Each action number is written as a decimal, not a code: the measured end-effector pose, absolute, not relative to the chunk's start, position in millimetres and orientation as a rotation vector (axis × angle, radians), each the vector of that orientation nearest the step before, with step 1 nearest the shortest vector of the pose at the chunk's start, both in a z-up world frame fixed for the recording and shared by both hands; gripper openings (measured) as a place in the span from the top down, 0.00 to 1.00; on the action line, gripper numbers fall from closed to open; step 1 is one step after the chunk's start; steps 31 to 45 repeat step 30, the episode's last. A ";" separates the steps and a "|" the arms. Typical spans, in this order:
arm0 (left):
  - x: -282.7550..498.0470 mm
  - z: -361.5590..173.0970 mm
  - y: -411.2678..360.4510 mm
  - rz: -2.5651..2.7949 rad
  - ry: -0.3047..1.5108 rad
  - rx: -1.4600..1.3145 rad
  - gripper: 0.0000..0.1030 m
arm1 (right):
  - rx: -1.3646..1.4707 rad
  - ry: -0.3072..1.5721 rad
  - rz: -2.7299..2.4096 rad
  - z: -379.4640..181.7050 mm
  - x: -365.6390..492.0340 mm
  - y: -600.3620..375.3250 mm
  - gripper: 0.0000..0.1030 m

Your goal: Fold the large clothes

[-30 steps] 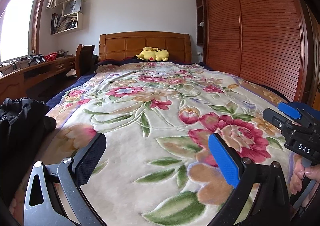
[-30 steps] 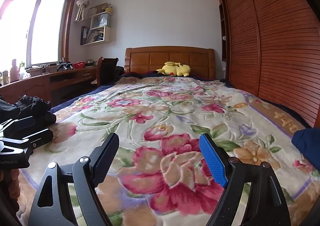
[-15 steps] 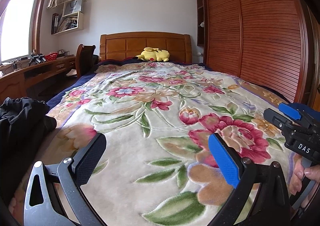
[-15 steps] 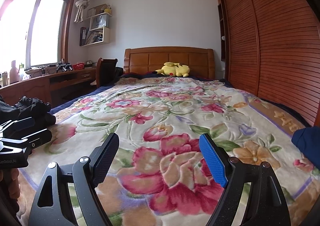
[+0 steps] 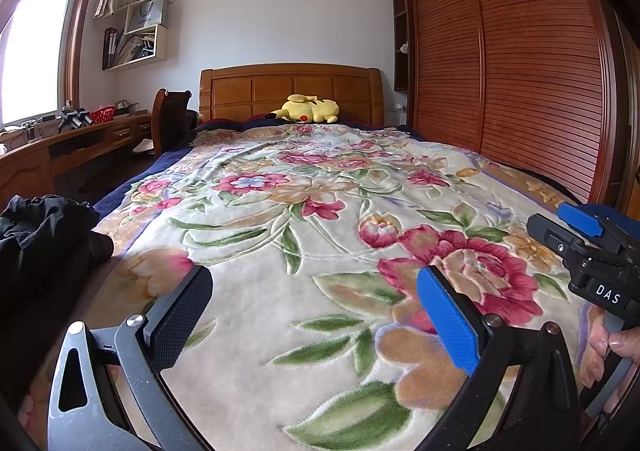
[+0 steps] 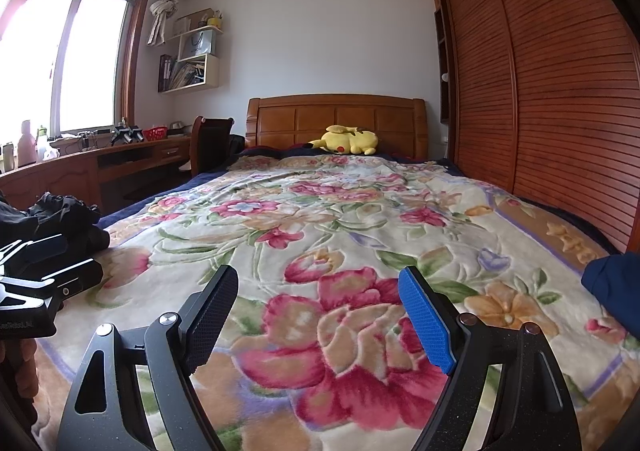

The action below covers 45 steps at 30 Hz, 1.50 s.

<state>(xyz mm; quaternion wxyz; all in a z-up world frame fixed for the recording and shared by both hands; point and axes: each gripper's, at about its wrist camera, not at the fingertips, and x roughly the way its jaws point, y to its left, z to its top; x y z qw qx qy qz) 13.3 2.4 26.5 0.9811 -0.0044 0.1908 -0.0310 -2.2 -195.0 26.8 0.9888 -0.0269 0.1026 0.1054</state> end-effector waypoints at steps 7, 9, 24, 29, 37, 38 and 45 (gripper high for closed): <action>13.3 26.6 2.7 -0.062 0.383 -0.007 0.01 | -0.055 0.204 0.211 26.0 -1.6 -195.2 0.19; 13.0 26.5 2.8 -0.062 0.382 -0.009 0.01 | -0.055 0.204 0.212 25.7 -1.7 -195.0 0.19; 12.9 26.3 2.8 -0.062 0.382 -0.009 0.01 | -0.053 0.202 0.212 25.3 -1.6 -195.0 0.19; 12.5 26.2 2.7 -0.063 0.383 -0.008 0.01 | -0.053 0.204 0.214 25.4 -1.1 -195.2 0.19; 12.6 26.2 2.8 -0.063 0.383 -0.007 0.01 | -0.054 0.203 0.214 25.2 -1.5 -195.3 0.19; 12.6 26.2 2.8 -0.063 0.383 -0.007 0.01 | -0.054 0.203 0.214 25.2 -1.5 -195.3 0.19; 12.6 26.2 2.8 -0.063 0.383 -0.007 0.01 | -0.054 0.203 0.214 25.2 -1.5 -195.3 0.19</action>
